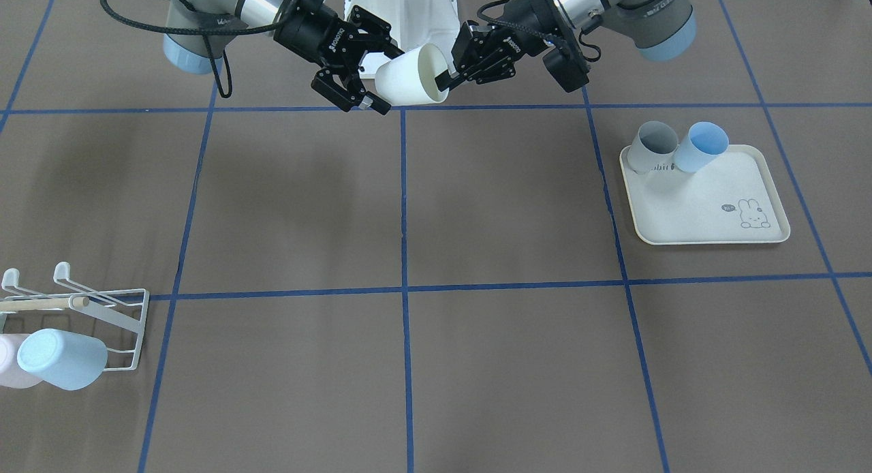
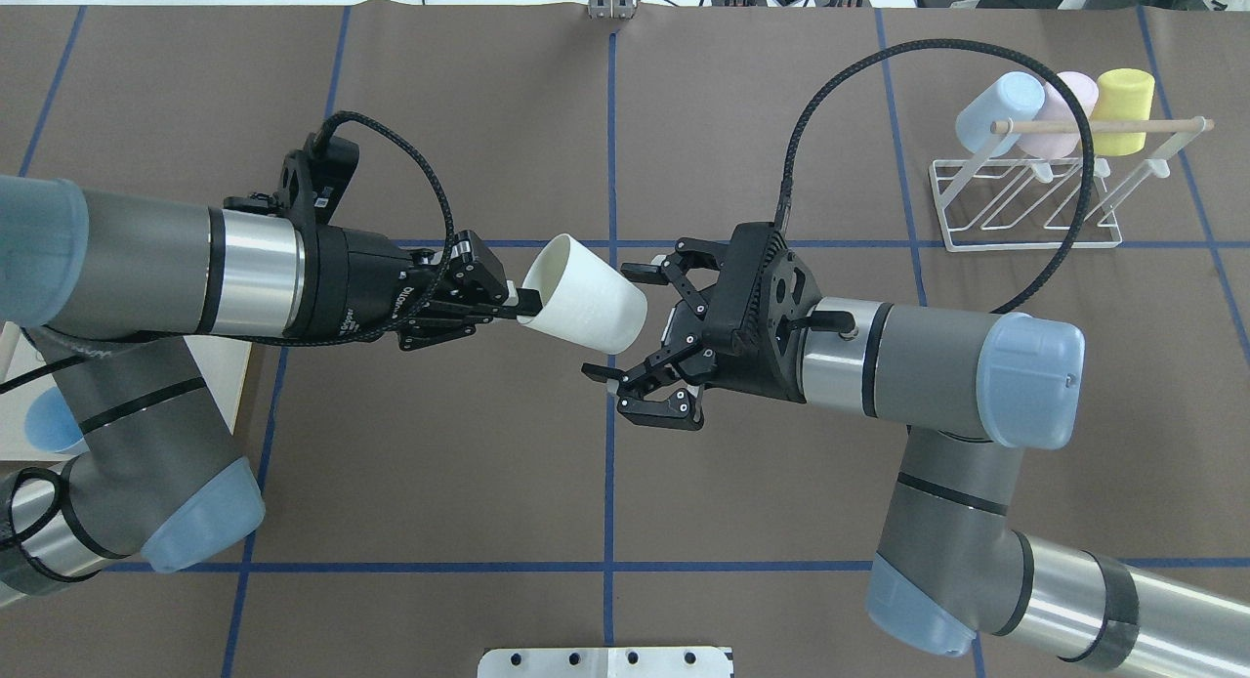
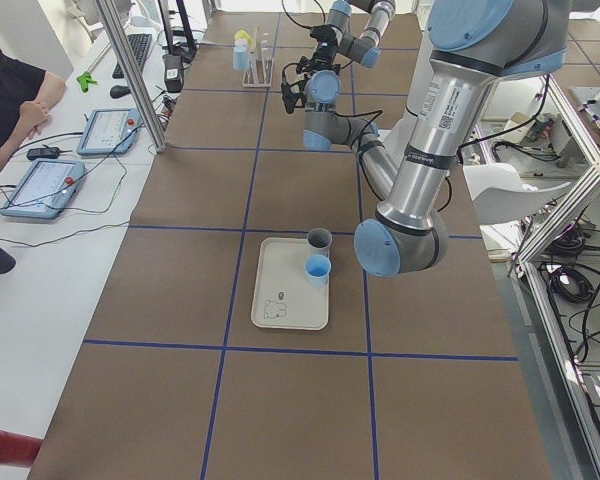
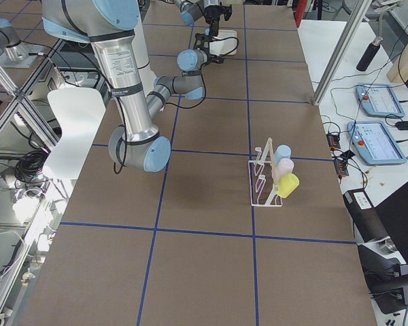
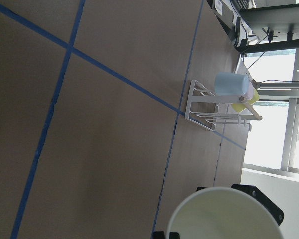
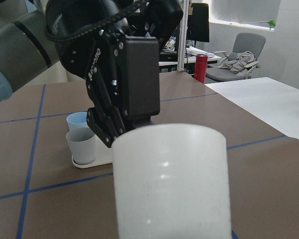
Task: Transfer IKEA cup to right arm and place on rack
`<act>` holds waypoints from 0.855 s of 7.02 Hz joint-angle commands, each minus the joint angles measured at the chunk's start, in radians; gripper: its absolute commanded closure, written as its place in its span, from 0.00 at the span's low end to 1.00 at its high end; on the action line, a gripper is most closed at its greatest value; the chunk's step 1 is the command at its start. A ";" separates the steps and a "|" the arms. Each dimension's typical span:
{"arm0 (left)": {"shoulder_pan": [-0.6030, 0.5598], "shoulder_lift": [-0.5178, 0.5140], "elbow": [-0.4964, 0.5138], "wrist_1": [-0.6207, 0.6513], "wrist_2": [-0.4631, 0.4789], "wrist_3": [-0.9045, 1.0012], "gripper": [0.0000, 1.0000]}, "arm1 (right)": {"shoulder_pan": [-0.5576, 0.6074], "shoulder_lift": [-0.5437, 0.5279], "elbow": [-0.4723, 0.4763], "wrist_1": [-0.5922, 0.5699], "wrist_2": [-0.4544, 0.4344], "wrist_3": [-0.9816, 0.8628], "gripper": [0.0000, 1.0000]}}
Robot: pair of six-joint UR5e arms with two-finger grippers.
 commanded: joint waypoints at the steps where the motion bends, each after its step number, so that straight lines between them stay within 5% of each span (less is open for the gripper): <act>1: 0.003 0.000 0.001 0.000 0.001 0.000 1.00 | 0.000 0.001 -0.001 0.000 -0.004 0.000 0.06; 3: 0.003 -0.001 0.001 -0.002 0.001 0.002 1.00 | 0.000 0.001 0.000 -0.002 -0.004 0.000 0.46; 5: 0.003 -0.003 0.001 -0.003 0.001 0.017 0.91 | 0.000 0.001 0.000 -0.002 -0.004 0.000 0.59; 6: 0.001 -0.001 -0.002 -0.003 0.001 0.072 0.38 | 0.000 0.001 0.002 -0.002 -0.006 0.000 0.59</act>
